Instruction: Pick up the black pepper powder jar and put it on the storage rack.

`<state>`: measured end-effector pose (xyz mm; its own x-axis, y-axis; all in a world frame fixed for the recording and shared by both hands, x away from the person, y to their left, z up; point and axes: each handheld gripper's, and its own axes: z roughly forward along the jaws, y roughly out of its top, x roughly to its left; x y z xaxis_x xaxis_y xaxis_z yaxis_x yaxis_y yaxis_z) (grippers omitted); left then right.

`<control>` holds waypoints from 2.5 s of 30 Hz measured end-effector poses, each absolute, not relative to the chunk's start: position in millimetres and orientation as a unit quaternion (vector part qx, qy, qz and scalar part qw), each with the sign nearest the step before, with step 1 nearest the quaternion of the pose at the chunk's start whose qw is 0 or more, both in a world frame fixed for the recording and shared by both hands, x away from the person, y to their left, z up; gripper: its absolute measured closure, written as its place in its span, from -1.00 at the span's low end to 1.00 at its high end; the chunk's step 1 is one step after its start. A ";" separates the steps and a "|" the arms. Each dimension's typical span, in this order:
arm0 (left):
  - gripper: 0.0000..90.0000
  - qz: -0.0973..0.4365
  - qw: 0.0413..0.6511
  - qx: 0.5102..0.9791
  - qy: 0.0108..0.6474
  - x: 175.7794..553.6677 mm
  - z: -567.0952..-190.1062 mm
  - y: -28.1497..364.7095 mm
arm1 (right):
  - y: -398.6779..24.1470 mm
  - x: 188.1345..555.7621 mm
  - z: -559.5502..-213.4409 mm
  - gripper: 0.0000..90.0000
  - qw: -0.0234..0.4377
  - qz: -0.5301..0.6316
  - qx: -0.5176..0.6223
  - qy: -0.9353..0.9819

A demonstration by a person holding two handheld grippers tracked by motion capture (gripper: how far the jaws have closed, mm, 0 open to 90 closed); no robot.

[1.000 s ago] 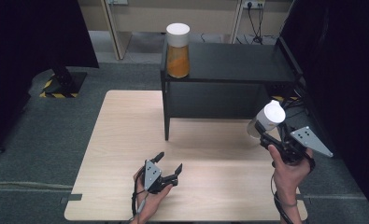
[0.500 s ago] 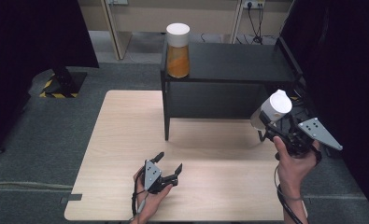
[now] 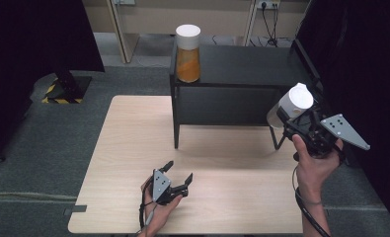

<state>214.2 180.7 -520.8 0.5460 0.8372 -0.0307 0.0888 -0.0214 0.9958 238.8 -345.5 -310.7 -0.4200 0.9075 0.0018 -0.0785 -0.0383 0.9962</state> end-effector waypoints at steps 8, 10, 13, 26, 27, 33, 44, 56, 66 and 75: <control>-0.64 0.312 0.600 0.642 0.361 214.1 -520.8 180.8 | -343.6 243.6 -299.7 -0.32 0.399 0.628 0.364 0.560; -0.64 0.312 0.600 0.643 0.360 214.2 -520.7 180.7 | -343.5 245.2 -296.6 -0.32 0.400 0.629 0.365 0.558; -0.64 0.312 0.600 0.643 0.361 214.2 -520.6 180.8 | -343.5 247.4 -292.1 -0.32 0.401 0.631 0.366 0.554; -0.64 0.312 0.599 0.643 0.361 214.2 -520.6 180.8 | -343.3 252.8 -273.7 -0.32 0.406 0.637 0.364 0.545; -0.64 0.312 0.600 0.643 0.361 214.2 -520.7 180.7 | -343.0 253.3 -271.5 -0.32 0.408 0.636 0.364 0.545; -0.64 0.312 0.600 0.642 0.361 214.0 -520.8 180.6 | -341.8 256.6 -262.1 -0.32 0.412 0.638 0.363 0.540; -0.64 0.313 0.600 0.643 0.360 213.9 -520.9 180.5 | -338.7 271.1 -244.9 -0.32 0.414 0.635 0.371 0.536; -0.64 0.313 0.601 0.642 0.360 214.1 -521.3 180.7 | -335.8 293.4 -225.4 -0.32 0.416 0.626 0.389 0.533; -0.65 0.311 0.601 0.642 0.361 214.6 -521.1 181.2 | -330.0 314.5 -208.2 -0.32 0.418 0.605 0.405 0.544; -0.65 0.310 0.601 0.642 0.361 214.7 -521.1 181.3 | -326.5 329.7 -200.0 -0.32 0.416 0.588 0.418 0.553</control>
<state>214.7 181.3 -521.1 0.5471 0.8363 -0.0355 0.0900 -0.0166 0.9958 329.7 -326.5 -200.0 -0.3042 0.9521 0.0310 -0.0271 -0.0412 0.9988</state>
